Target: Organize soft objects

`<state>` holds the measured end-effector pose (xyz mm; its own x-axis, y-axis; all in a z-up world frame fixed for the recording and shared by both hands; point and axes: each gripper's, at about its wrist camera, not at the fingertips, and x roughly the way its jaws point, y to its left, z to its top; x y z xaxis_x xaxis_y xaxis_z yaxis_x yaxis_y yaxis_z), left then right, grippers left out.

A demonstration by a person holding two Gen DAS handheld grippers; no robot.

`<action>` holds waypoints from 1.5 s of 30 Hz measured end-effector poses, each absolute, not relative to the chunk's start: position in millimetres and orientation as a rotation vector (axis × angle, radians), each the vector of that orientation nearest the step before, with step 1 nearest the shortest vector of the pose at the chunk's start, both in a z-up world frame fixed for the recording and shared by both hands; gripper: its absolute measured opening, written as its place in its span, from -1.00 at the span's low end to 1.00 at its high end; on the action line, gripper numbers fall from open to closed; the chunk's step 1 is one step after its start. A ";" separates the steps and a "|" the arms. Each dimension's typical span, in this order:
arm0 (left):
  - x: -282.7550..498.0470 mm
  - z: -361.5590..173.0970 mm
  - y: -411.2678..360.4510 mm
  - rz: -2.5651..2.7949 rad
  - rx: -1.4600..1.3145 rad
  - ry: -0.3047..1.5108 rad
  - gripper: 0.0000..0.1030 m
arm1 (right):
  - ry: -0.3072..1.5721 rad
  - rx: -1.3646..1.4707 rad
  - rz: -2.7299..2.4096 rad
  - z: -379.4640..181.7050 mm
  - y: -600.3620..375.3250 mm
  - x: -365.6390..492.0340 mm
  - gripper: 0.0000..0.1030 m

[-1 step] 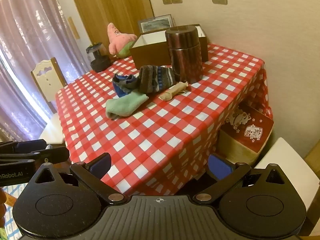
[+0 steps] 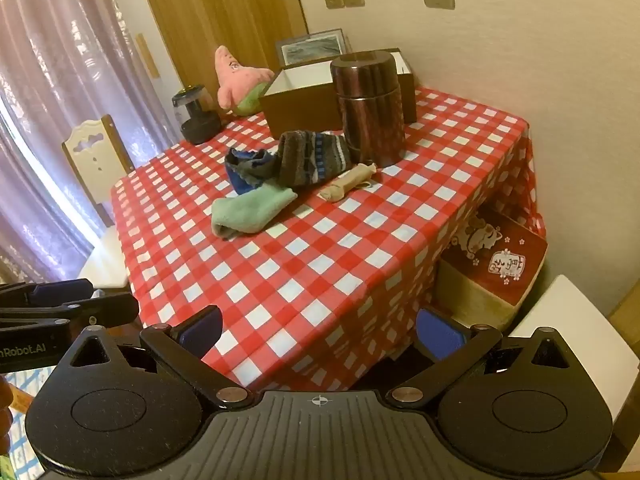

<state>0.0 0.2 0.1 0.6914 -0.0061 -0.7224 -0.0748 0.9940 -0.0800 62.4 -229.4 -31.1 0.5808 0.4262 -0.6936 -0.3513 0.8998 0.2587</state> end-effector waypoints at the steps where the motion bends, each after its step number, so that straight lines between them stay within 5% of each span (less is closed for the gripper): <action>1: 0.1 0.1 0.2 0.038 -0.108 0.808 0.39 | 0.836 0.097 0.454 -30.9 -229.4 62.1 0.99; 45: -0.7 0.5 0.4 0.038 -0.106 0.809 0.39 | 0.844 0.105 0.455 -27.1 -237.7 75.5 1.00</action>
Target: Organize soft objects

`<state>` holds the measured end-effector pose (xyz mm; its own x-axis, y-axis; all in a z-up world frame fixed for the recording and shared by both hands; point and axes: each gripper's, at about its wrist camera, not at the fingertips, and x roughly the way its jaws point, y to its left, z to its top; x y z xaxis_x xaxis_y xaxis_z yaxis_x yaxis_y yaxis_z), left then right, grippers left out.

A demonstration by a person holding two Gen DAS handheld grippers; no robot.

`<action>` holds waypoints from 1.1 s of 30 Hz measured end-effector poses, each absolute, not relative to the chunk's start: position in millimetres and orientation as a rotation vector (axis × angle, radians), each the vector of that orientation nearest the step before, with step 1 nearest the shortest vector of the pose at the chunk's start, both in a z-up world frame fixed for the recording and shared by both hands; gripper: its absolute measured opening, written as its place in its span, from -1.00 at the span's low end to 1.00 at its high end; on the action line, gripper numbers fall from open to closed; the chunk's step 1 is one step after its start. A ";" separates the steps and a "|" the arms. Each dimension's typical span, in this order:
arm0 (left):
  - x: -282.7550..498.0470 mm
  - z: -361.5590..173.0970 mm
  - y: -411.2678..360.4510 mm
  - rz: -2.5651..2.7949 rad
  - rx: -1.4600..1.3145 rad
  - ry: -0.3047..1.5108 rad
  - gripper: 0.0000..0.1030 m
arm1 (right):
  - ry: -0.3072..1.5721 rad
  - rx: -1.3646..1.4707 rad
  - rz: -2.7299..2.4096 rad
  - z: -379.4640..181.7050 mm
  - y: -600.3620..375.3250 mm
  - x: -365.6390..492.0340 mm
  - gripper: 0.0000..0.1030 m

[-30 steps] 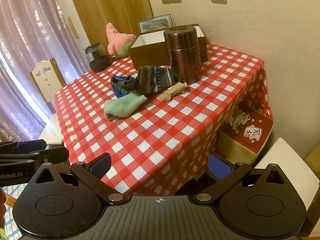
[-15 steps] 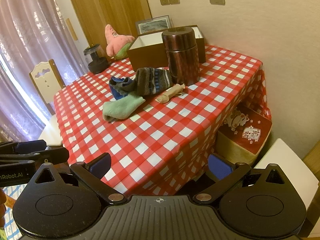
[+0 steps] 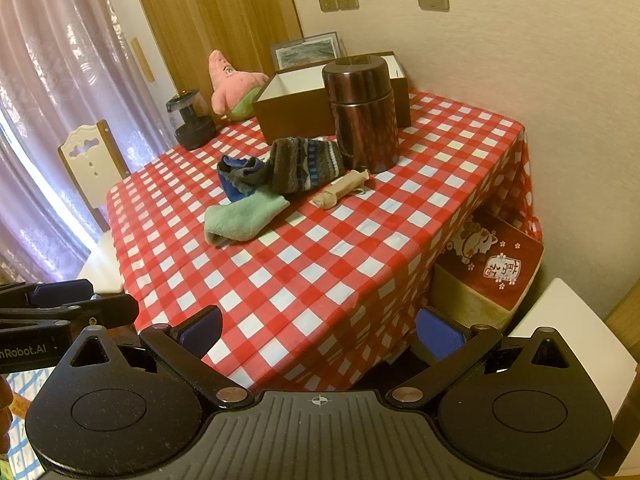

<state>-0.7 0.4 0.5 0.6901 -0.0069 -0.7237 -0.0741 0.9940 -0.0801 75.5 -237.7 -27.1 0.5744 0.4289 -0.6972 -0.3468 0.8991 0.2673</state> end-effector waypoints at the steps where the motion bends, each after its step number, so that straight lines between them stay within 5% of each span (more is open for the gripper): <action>1: -0.5 0.5 0.2 0.037 -0.105 0.809 0.39 | 0.845 0.105 0.455 -27.1 -237.7 75.6 0.99; 33: -0.5 0.5 0.0 0.037 -0.104 0.809 0.39 | 0.843 0.106 0.453 -27.7 -235.7 79.5 0.99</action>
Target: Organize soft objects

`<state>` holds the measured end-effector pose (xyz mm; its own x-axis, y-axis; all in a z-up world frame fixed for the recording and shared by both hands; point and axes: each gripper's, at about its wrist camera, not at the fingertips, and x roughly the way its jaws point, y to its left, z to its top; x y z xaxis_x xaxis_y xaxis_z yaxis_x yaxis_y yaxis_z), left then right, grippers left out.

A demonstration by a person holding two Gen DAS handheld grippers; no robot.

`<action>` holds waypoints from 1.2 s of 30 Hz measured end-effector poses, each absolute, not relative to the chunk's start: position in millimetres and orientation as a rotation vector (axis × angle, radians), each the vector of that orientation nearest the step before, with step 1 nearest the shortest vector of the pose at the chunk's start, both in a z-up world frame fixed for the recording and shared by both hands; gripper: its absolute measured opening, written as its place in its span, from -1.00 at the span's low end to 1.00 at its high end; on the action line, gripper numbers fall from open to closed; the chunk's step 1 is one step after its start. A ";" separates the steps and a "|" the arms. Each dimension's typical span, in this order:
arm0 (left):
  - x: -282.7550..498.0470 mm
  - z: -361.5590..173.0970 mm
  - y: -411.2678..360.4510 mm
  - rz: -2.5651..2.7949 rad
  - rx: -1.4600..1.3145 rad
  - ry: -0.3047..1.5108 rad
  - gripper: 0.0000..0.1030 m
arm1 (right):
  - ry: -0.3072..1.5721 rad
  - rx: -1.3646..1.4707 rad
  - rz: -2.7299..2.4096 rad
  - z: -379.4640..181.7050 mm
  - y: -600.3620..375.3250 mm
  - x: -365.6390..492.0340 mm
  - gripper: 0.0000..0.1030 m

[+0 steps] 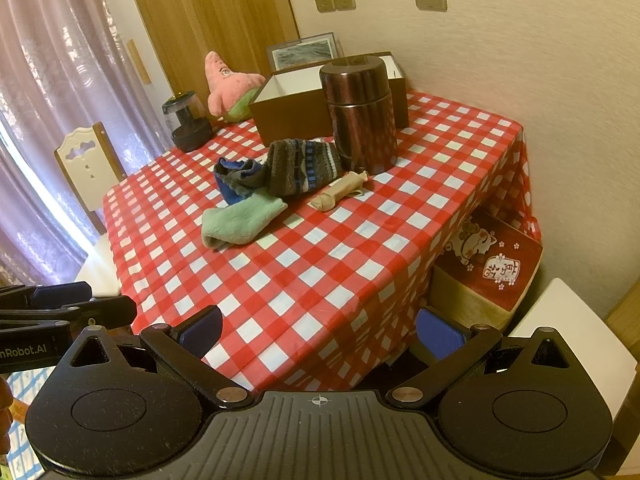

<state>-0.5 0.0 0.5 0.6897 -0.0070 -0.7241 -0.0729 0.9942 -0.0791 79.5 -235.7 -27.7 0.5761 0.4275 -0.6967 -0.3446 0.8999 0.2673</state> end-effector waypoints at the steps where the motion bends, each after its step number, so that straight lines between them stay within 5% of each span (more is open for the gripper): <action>1: -0.4 0.5 0.0 0.037 -0.104 0.809 0.39 | 0.843 0.106 0.454 -27.7 -235.5 79.6 0.99; 36: 34.1 -13.0 50.8 -0.019 -0.068 0.809 0.39 | 0.827 0.162 0.401 -39.7 -206.0 100.6 0.99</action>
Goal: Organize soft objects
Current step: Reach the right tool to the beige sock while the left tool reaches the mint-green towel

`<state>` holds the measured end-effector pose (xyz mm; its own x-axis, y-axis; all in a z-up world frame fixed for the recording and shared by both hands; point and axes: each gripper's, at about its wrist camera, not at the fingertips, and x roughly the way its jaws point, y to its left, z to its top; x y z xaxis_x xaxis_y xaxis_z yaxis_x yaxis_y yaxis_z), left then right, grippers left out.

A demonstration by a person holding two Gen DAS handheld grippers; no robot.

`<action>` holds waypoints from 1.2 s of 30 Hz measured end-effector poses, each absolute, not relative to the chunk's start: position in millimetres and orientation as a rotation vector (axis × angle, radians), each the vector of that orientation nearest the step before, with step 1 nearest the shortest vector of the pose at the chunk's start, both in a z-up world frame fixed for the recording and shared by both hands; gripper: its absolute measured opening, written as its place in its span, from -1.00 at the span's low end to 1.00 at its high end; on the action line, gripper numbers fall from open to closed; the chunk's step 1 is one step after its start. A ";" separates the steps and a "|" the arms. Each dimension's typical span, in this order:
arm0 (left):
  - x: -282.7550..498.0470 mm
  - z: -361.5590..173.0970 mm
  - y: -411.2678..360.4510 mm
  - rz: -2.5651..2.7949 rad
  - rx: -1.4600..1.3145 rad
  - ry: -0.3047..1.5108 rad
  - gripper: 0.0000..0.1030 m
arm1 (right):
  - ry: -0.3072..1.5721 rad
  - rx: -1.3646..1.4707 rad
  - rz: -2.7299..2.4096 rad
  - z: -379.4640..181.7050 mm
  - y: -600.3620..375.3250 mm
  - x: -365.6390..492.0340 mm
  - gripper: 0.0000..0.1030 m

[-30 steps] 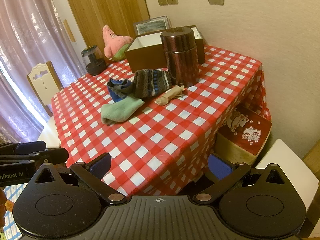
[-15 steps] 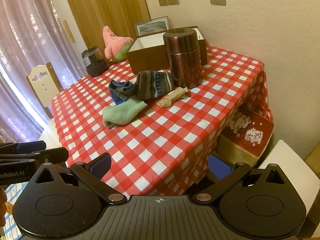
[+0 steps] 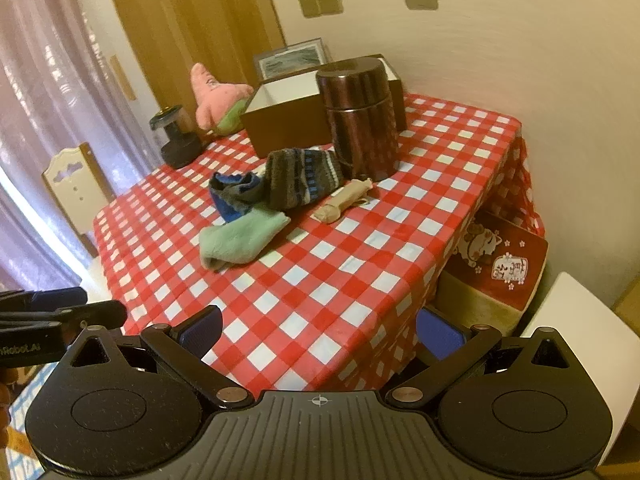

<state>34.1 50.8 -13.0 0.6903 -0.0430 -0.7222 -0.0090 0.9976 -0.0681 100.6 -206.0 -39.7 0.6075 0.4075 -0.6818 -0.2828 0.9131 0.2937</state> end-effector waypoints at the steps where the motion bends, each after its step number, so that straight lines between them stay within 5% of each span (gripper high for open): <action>1: 35.1 -14.7 53.8 -0.020 -0.065 0.810 0.39 | 0.833 0.170 0.394 -41.3 -205.5 101.9 0.99; 17: 62.9 -31.8 71.0 -0.018 -0.040 0.812 0.39 | 0.864 0.172 0.381 -61.1 -203.5 136.5 0.90; 36: 184.7 -75.6 28.0 0.241 -0.093 0.820 0.38 | 0.931 0.030 0.673 -96.7 -216.2 316.1 0.67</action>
